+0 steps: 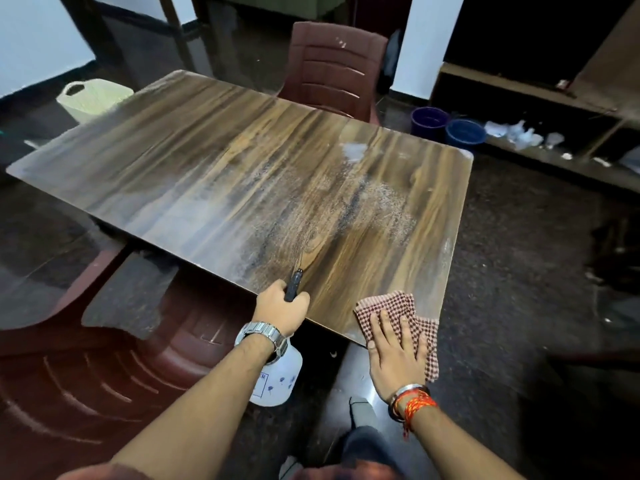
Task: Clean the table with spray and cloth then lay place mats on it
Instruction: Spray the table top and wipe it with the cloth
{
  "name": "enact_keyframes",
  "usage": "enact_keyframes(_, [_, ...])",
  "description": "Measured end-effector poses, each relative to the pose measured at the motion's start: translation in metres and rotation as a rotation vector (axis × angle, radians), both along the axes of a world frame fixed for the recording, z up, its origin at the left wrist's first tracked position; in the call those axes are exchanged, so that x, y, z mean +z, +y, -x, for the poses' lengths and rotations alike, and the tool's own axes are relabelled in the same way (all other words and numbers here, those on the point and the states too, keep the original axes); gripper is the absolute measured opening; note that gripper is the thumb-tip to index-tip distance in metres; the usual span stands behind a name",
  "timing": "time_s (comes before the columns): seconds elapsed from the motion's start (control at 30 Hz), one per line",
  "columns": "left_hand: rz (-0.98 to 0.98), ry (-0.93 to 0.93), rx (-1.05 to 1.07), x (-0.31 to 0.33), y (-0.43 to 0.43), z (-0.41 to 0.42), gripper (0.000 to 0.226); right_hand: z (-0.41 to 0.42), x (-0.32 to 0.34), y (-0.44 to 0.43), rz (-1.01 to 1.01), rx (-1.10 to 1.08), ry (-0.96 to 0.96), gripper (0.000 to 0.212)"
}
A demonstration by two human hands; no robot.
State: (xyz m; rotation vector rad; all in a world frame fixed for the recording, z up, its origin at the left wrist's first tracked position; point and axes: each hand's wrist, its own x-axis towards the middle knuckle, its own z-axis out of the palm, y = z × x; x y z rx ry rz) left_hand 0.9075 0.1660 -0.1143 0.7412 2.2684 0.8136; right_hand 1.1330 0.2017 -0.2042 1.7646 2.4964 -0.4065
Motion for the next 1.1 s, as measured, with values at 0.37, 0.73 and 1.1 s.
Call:
enact_keyframes(0.37, [-0.03,-0.02,-0.078,0.005,0.022,0.041,0.027,0.055,0.0,0.034,0.073,-0.276,0.068,0.054])
enact_keyframes(0.73, [-0.02,0.101,-0.111,-0.006,0.124,0.112,0.031,0.122,-0.01,0.213,0.033,-0.39,0.075,0.054])
enact_keyframes(1.1, [0.033,0.121,-0.019,-0.012,0.195,0.192,0.029,0.223,-0.015,0.357,-0.03,-0.339,0.098,0.055])
